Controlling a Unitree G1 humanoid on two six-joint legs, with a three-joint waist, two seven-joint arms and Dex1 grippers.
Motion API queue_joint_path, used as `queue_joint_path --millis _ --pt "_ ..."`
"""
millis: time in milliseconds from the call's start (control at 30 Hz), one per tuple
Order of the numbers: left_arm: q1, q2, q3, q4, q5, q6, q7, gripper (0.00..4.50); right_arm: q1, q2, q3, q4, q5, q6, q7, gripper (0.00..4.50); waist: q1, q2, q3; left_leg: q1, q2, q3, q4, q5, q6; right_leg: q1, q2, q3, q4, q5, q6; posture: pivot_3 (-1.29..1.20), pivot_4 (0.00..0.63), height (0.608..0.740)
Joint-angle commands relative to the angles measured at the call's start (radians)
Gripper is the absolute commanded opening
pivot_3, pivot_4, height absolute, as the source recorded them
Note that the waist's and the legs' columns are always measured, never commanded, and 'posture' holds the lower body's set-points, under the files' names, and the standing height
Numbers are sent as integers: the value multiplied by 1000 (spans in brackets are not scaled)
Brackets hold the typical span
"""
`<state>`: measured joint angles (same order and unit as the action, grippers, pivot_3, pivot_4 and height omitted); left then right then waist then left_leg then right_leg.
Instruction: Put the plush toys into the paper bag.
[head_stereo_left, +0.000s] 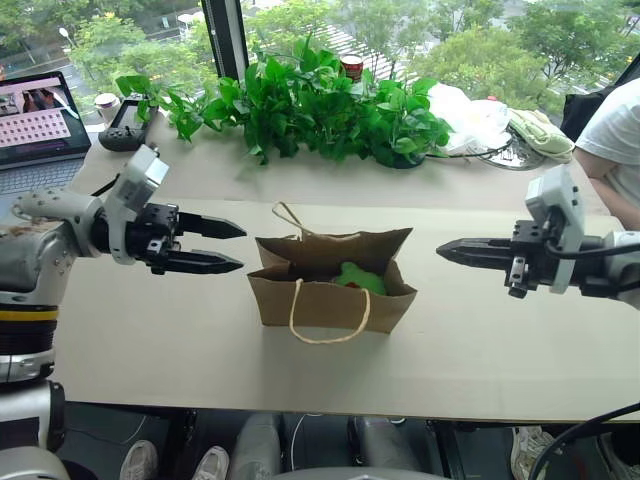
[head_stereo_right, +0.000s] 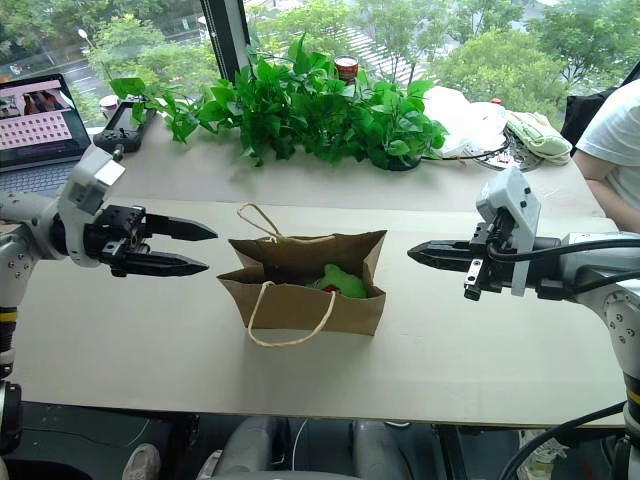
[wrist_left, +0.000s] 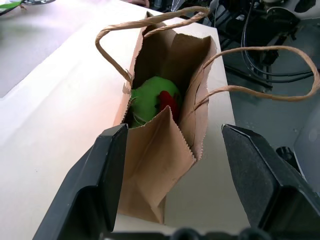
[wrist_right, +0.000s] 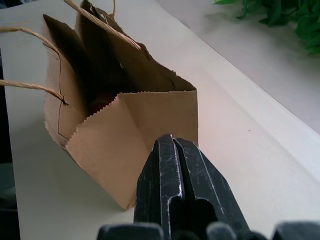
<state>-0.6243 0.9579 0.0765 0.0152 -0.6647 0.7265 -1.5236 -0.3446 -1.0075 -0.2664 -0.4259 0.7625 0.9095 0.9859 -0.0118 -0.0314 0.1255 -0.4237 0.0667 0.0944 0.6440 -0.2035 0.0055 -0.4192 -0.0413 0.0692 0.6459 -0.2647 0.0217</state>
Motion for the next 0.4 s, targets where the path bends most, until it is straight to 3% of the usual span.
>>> queue_joint_path --millis 33,400 --pt "-10 17 43 -31 -28 15 22 3219 -36 -8 -5 0 4 -35 8 0 0 0 0 0 0 0 0 0 0 0 0 0 0 0 0 0 150 740" --pt "-3 11 55 -44 -38 20 43 3219 -63 -4 21 14 1 -43 6 0 0 0 0 0 0 0 0 0 0 0 0 0 0 0 -1 0 150 740"
